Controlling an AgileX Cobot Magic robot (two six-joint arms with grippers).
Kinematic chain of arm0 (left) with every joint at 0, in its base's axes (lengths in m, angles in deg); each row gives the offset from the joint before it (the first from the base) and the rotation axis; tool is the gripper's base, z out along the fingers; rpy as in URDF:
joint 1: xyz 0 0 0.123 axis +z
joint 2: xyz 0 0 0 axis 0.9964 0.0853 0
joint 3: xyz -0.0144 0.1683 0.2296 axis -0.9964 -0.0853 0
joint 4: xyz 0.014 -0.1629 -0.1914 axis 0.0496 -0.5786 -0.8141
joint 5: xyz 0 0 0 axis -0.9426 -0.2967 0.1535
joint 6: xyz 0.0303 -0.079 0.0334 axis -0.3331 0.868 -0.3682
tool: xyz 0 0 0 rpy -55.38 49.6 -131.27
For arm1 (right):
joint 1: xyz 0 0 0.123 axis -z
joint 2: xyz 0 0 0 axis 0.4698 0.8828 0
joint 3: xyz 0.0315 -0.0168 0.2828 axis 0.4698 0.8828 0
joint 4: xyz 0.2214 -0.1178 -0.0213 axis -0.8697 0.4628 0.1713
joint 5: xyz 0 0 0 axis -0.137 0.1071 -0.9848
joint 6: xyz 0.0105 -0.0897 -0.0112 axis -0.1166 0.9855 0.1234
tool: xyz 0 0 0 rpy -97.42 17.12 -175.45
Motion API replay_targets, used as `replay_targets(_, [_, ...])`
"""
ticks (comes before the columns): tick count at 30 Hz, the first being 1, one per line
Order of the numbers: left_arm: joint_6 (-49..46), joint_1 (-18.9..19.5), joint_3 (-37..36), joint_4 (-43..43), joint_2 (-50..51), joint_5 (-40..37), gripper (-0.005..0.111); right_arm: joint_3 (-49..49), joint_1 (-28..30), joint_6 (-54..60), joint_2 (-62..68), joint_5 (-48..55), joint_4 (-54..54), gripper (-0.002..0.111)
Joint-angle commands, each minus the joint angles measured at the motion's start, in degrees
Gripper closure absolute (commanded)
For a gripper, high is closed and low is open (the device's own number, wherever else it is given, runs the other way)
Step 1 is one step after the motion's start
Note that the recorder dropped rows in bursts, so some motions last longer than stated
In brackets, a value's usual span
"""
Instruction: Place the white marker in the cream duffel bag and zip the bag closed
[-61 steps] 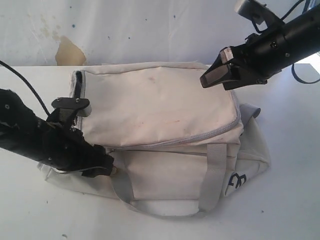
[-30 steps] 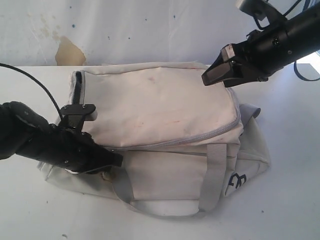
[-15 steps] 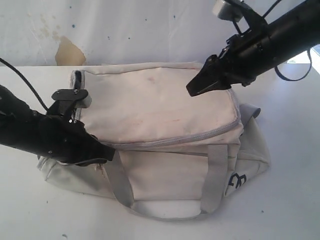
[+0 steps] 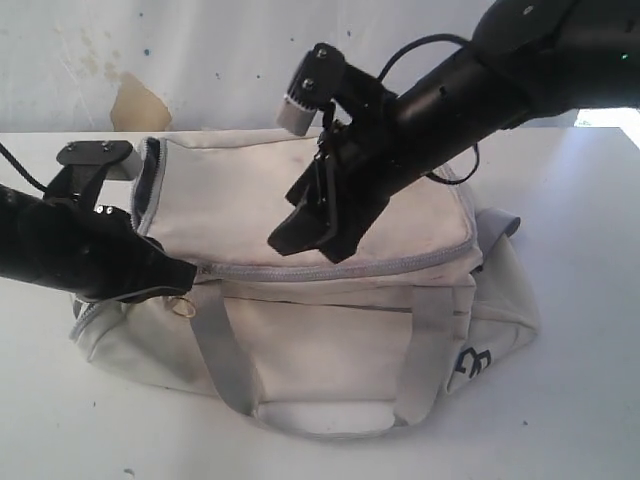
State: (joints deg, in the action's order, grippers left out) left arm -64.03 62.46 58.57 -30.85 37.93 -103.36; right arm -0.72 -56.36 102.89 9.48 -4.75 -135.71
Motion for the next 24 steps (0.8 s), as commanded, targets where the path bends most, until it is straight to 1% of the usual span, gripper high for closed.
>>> replay_targets(1, [0.0, 0.35, -0.15, -0.77, -2.54, 1.21, 0.107, 0.04, -3.38, 1.29, 2.63, -6.13, 1.13, 0.051])
replay_targets(6, [0.0, 0.35, -0.15, -3.25, -2.74, 1.1, 0.107, 0.04, -9.05, 1.29, 6.16, -13.68, 1.01, 0.051])
replay_targets(10, [0.0, 0.35, -0.15, -3.27, -2.68, 0.26, 0.107, 0.04, -11.16, 1.18, 7.77, -17.62, 1.01, 0.052])
replay_targets(12, [0.0, 0.35, -0.15, -3.27, -2.68, 0.16, 0.107, 0.04, -11.16, 1.18, 7.77, -18.85, 1.01, 0.056])
replay_targets(15, [0.0, 0.35, -0.15, -3.27, -2.78, -0.25, 0.107, 0.04, -11.16, 1.18, 7.77, -20.11, 1.01, 0.067])
replay_targets(17, [0.0, 0.35, -0.15, -3.27, -3.03, -0.23, 0.107, 0.04, -11.16, 1.18, 8.06, -20.11, 1.01, 0.071])
replay_targets(20, [0.0, 0.35, -0.15, -3.4, -3.5, 0.15, 0.107, 0.04, -11.16, 0.65, 8.9, -19.14, 1.01, 0.069])
replay_targets(22, [0.0, 0.35, -0.15, -3.4, -3.84, 0.59, 0.107, 0.04, -11.16, 0.51, 9.63, -17.88, 0.94, 0.063])
replay_targets(24, [0.0, 0.35, -0.15, -3.4, -3.83, 0.77, 0.107, 0.04, -11.25, -0.06, 10.03, -17.53, 0.94, 0.056])
